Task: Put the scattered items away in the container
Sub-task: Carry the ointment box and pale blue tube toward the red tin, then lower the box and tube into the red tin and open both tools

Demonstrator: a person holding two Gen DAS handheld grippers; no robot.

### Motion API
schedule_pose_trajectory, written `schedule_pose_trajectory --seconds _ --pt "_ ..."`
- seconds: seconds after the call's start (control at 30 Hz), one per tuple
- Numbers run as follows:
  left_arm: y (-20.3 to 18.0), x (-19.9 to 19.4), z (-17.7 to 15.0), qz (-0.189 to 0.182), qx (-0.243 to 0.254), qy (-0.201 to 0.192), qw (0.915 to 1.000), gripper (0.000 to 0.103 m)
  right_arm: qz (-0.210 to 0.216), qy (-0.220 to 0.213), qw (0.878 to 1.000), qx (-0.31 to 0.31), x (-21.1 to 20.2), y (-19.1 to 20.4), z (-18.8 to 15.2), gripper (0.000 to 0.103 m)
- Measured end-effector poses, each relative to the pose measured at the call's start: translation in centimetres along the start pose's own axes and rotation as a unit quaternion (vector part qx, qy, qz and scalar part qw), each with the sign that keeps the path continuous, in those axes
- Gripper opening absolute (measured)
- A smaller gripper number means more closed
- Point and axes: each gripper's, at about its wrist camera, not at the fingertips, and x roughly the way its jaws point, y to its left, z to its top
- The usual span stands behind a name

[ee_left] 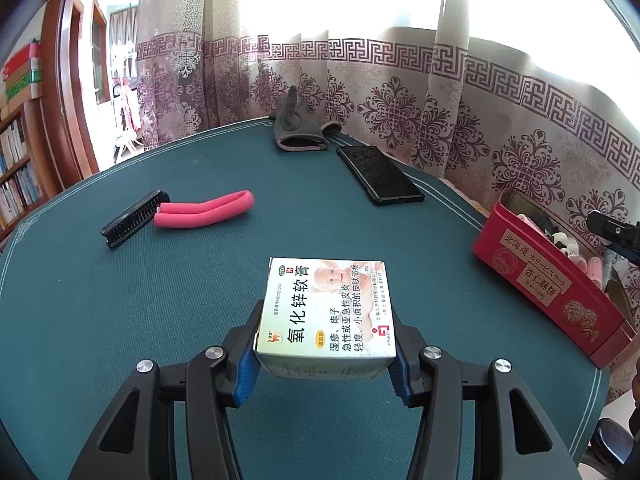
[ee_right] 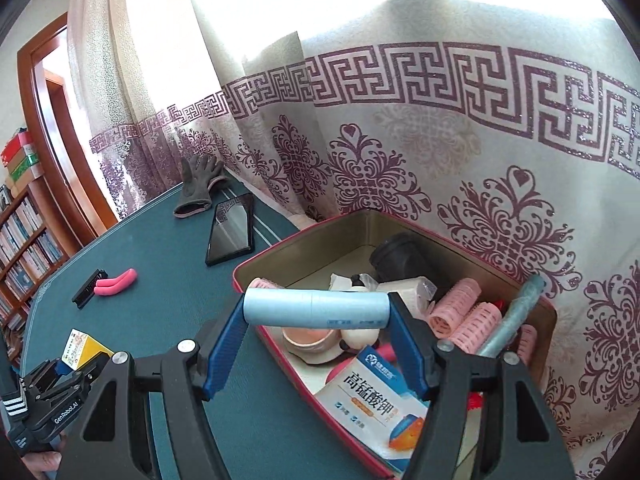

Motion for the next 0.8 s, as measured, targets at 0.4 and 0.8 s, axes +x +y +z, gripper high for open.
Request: schedule_pose_trajectory --seconds 0.4,0.8 --pt "-8.7 0.2 4.4 -0.039 0.076 -0.029 0.9959 0.054 -0.024 -0.002 0.999 0.041 -0.2 -6.1 0.2 0.072" --pt "-15.5 0.7 7.1 -0.071 0.133 -0.042 0.9876 0.054 -0.038 -0.007 0.998 0.047 -0.4 -8.9 0.3 0.072"
